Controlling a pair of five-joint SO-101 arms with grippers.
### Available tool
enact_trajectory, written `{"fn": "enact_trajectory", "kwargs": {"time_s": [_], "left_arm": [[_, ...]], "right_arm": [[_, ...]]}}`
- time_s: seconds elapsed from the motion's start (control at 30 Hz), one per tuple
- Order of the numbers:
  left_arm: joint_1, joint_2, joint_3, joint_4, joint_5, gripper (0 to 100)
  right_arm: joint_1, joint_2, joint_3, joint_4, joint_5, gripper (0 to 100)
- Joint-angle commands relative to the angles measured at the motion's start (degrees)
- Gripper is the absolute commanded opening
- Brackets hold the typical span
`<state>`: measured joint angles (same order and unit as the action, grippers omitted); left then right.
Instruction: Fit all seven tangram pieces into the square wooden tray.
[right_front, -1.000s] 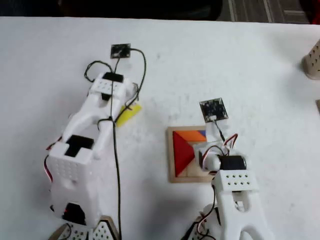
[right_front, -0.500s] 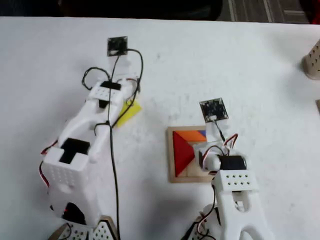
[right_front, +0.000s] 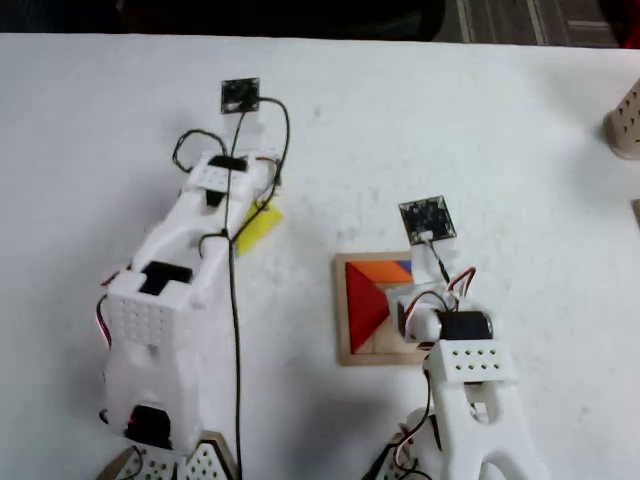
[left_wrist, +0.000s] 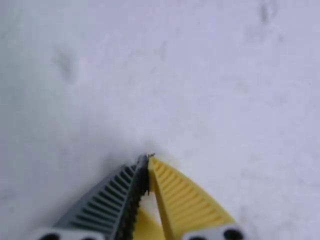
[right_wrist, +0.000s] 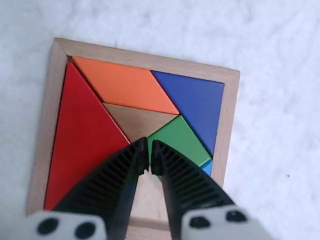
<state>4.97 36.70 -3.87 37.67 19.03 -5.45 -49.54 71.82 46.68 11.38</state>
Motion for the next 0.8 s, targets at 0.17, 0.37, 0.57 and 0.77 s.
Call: {"fn": "enact_trajectory", "kwargs": {"time_s": [0.17, 0.37, 0.57, 0.77], "left_arm": [[-0.4, -1.5, -2.8, 12.3, -0.8, 2], [2.3, -12.0, 8.4, 13.0, -0.9, 2], [4.8, -21.5, 24.5, 9.3, -1.1, 2], [4.9, -27.5, 33.0, 5.8, -1.1, 2]], "right_arm": [[0.4, -1.6, -0.3, -0.3, 0.4, 1.8], [0.4, -1.6, -0.3, -0.3, 0.5, 1.8], [0.5, -1.6, -0.3, -0.4, 0.5, 1.8], [0.5, -1.6, -0.3, -0.4, 0.5, 1.8]]}}
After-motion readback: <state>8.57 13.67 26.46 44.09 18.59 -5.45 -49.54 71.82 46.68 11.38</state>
